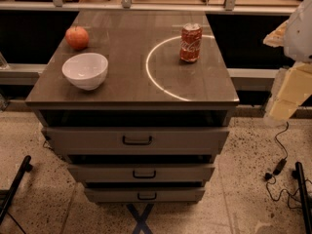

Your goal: Pick coke can

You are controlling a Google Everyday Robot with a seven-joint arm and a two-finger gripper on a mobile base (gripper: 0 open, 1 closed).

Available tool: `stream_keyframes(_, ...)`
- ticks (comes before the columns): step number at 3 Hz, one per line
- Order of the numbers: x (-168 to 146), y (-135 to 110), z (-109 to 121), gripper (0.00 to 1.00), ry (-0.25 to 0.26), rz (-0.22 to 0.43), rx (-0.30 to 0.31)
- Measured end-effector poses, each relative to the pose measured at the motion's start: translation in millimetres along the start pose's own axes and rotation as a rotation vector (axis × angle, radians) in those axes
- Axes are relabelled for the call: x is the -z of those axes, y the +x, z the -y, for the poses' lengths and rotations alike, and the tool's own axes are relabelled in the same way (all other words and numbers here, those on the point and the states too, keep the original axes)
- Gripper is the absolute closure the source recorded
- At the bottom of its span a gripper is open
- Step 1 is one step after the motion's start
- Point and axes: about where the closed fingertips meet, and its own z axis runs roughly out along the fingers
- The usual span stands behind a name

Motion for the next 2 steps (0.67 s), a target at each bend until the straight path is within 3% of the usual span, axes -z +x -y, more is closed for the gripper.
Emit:
stream_keyframes(1, 1.0, -2.1, 1.7, 0.00, 0.014, 0.001, -0.001)
stream_keyframes(2, -8.3, -9.4, 31.3, 0.00, 0.074, 0.034, -0.046)
